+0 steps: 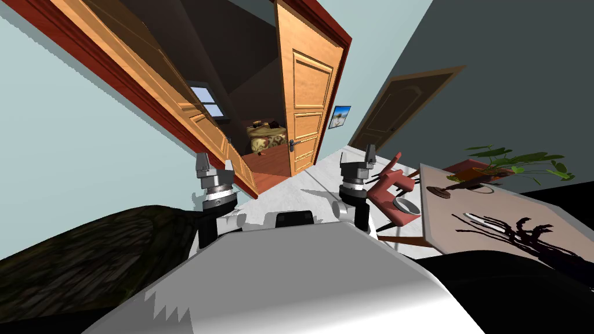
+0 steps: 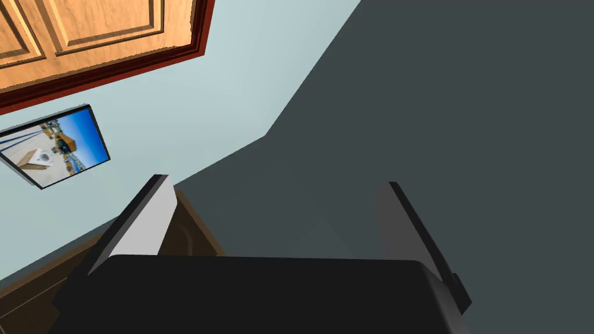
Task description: Push the door open
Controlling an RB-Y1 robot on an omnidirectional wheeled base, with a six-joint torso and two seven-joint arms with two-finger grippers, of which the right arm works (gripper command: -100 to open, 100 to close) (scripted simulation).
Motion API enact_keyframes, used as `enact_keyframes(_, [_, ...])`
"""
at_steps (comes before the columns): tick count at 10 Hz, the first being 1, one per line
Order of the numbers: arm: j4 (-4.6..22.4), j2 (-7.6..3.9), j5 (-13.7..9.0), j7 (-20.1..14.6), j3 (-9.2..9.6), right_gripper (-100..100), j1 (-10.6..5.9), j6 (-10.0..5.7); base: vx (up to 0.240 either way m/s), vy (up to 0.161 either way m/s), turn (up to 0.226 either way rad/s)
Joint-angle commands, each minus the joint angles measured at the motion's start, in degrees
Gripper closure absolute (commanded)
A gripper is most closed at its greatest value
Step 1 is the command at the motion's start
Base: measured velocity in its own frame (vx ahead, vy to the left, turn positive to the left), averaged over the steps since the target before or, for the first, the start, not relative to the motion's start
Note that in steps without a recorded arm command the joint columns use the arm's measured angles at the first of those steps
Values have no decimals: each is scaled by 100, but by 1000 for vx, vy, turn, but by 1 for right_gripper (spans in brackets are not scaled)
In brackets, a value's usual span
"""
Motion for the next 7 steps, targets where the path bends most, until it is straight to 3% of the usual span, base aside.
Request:
enact_keyframes(1, [197,-53,16,-30,52,-100,-119,-1,66,-18,-4])
enact_keyframes(7, [932,-214,76,-140,248,-100,-564,-4,108,-20,-2])
